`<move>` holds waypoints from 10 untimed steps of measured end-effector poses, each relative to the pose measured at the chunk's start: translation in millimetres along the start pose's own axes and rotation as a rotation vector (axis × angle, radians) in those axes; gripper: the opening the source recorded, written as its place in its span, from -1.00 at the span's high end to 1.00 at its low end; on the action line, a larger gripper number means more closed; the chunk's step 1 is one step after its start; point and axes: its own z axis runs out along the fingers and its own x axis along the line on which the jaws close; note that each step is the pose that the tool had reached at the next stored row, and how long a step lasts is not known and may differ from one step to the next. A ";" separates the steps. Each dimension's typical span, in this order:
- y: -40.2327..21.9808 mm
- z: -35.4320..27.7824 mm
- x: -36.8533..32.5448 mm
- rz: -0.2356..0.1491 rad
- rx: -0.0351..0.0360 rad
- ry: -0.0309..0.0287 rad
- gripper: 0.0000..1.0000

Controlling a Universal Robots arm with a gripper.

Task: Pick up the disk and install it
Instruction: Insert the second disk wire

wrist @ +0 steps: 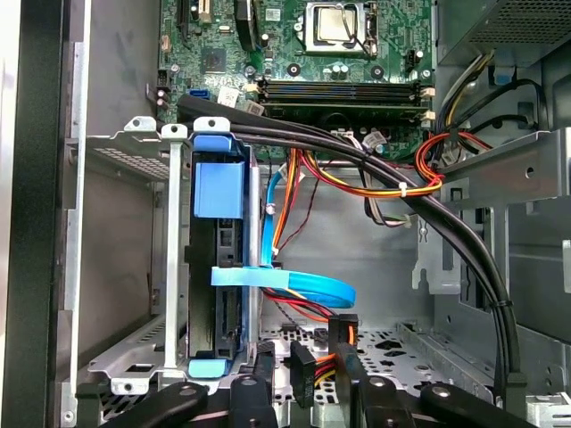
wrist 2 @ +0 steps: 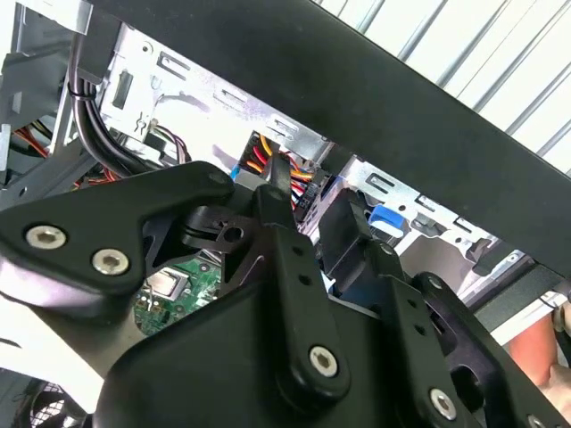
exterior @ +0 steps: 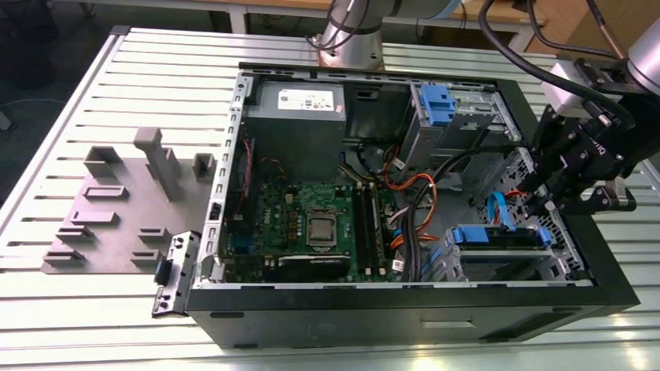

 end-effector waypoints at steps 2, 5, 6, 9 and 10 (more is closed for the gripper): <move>0.0 0.0 0.0 0.000 0.0000 -0.0001 0.19; 0.0 -0.3 0.1 0.000 0.0000 -0.0004 0.19; 0.0 -0.6 0.1 0.000 0.0000 -0.0004 0.19; 0.1 -2.3 0.0 0.000 0.0000 -0.0006 0.19; 0.1 -2.8 -0.1 0.000 0.0000 -0.0006 0.19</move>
